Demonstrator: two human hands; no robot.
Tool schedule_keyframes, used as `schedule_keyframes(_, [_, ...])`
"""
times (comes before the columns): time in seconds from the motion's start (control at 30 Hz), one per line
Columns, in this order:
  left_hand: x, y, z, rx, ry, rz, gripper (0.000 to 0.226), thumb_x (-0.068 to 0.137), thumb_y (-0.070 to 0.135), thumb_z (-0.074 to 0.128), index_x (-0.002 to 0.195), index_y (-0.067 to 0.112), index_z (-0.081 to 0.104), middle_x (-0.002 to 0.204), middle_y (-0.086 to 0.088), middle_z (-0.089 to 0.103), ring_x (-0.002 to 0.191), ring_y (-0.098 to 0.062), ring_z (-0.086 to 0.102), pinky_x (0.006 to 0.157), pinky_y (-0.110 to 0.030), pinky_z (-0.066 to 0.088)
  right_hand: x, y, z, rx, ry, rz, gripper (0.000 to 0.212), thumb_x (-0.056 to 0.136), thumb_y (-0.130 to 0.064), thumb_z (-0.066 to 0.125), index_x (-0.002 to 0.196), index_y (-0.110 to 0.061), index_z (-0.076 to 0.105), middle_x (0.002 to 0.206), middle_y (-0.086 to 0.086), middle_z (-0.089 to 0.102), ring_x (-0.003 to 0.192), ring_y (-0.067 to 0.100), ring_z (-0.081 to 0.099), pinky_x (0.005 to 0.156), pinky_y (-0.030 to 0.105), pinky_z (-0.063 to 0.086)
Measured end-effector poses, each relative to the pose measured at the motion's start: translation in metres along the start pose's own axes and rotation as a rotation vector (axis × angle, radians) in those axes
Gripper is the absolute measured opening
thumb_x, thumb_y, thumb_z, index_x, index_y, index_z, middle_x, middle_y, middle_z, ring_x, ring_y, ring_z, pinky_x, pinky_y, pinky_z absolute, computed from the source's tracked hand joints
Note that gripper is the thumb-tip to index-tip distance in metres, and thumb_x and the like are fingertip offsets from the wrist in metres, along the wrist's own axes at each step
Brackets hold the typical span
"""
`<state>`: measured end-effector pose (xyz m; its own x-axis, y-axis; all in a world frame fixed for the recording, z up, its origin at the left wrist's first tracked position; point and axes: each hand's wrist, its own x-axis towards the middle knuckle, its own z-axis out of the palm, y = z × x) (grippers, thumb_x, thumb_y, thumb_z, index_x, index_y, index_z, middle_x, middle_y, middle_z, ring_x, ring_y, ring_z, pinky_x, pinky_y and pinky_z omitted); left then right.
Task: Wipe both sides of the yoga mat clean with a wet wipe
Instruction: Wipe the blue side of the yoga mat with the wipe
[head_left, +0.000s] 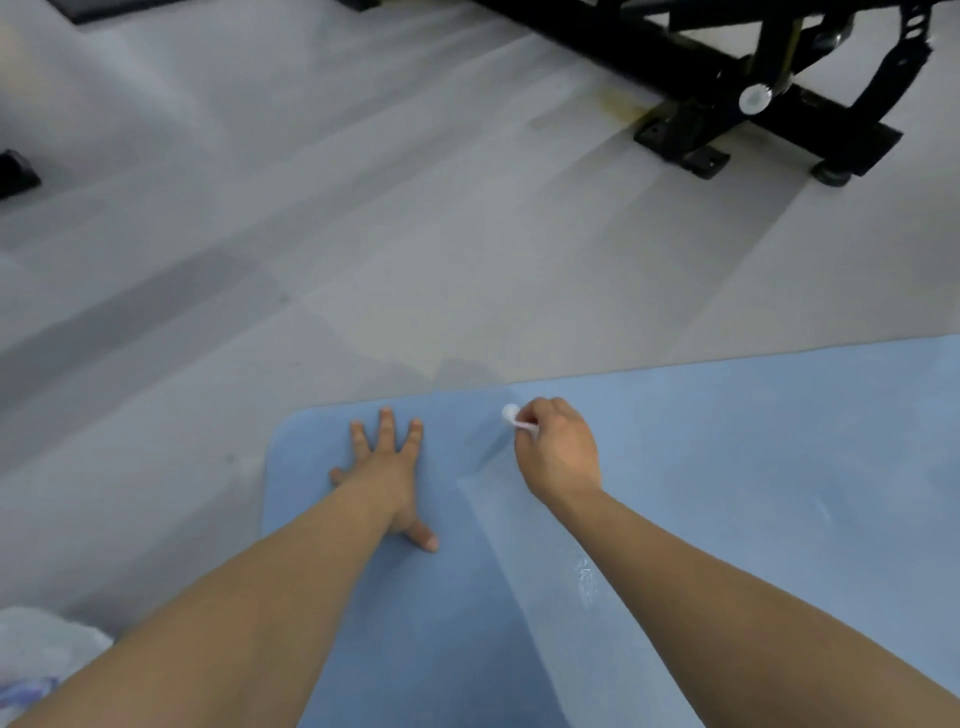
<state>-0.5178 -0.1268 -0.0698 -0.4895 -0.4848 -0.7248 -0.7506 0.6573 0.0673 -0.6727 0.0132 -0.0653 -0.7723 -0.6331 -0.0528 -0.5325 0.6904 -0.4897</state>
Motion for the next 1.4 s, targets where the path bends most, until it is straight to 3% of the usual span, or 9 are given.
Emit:
schedule_keyframes(0.17, [0.011,-0.007,-0.008,-0.023,-0.037,0.043,0.143,0.064,0.052,0.09,0.156,0.04,-0.019,0.157,0.004,-0.042,0.147,-0.041,-0.03,0.112,-0.069,0.029,0.032,0.0,0.035,-0.148,0.083,-0.052,0.02,0.081,-0.002,0.055,0.097,-0.01,0.064,0.098,0.007,0.058,0.09,0.033,0.051,0.072,0.035,0.031])
schedule_keyframes(0.27, [0.012,-0.007,-0.008,-0.023,-0.052,0.038,0.137,0.07,0.048,0.087,0.154,0.041,-0.021,0.155,0.005,-0.044,0.146,-0.04,-0.032,0.111,-0.069,0.029,0.025,-0.003,0.054,-0.06,0.002,0.049,0.024,0.083,-0.021,0.055,0.102,-0.011,0.065,0.107,0.003,0.055,0.101,0.027,0.048,0.082,0.035,0.038])
schedule_keyframes(0.4, [0.009,-0.003,-0.009,-0.04,-0.064,0.026,0.135,0.073,0.043,0.086,0.154,0.041,-0.021,0.154,0.006,-0.046,0.146,-0.039,-0.033,0.108,-0.071,0.03,0.024,-0.006,0.057,-0.048,0.106,0.129,0.037,0.089,-0.046,0.055,0.111,-0.018,0.062,0.108,-0.003,0.057,0.104,0.022,0.048,0.087,0.036,0.038])
schedule_keyframes(0.5, [0.008,-0.002,-0.011,-0.051,-0.065,0.027,0.135,0.073,0.042,0.087,0.154,0.042,-0.021,0.154,0.006,-0.046,0.146,-0.038,-0.033,0.109,-0.071,0.029,0.034,-0.001,0.06,-0.086,0.076,0.123,0.031,0.097,-0.035,0.049,0.121,-0.018,0.059,0.112,0.002,0.057,0.106,0.025,0.05,0.088,0.036,0.037])
schedule_keyframes(0.63, [0.007,-0.001,-0.011,-0.057,-0.07,0.023,0.135,0.073,0.041,0.087,0.154,0.042,-0.021,0.153,0.006,-0.047,0.146,-0.037,-0.034,0.11,-0.072,0.027,0.04,-0.013,0.067,0.034,0.071,0.101,0.019,0.093,-0.007,0.048,0.099,-0.005,0.065,0.095,0.016,0.059,0.087,0.037,0.057,0.075,0.043,0.045])
schedule_keyframes(1.0, [0.006,-0.002,-0.013,-0.059,-0.07,0.016,0.136,0.072,0.043,0.087,0.153,0.044,-0.022,0.153,0.007,-0.047,0.146,-0.036,-0.035,0.109,-0.07,0.029,0.034,-0.027,0.079,-0.113,-0.062,-0.333,0.019,0.085,-0.004,0.055,0.102,-0.012,0.06,0.093,0.012,0.052,0.079,0.032,0.049,0.07,0.037,0.042])
schedule_keyframes(1.13, [0.005,-0.002,-0.013,-0.06,-0.065,0.013,0.137,0.071,0.044,0.088,0.153,0.045,-0.021,0.152,0.008,-0.048,0.146,-0.035,-0.034,0.111,-0.07,0.029,0.054,0.03,0.045,-0.158,0.055,-0.177,0.008,0.082,-0.009,0.055,0.088,-0.007,0.059,0.082,0.019,0.052,0.069,0.038,0.056,0.059,0.039,0.041])
schedule_keyframes(1.27, [0.006,-0.002,-0.013,-0.055,-0.066,0.005,0.137,0.07,0.044,0.088,0.153,0.045,-0.021,0.153,0.009,-0.047,0.146,-0.036,-0.034,0.11,-0.07,0.029,0.071,0.105,0.001,-0.044,0.179,0.112,0.017,0.097,-0.019,0.049,0.097,-0.01,0.064,0.096,0.015,0.055,0.079,0.037,0.057,0.069,0.036,0.042])
schedule_keyframes(1.4, [0.006,0.0,-0.014,-0.054,-0.07,-0.004,0.138,0.07,0.043,0.089,0.152,0.046,-0.023,0.152,0.009,-0.048,0.146,-0.036,-0.034,0.111,-0.07,0.028,0.067,0.086,0.023,-0.007,0.247,0.125,0.017,0.097,-0.013,0.05,0.097,-0.005,0.064,0.095,0.016,0.055,0.078,0.036,0.054,0.069,0.034,0.039])
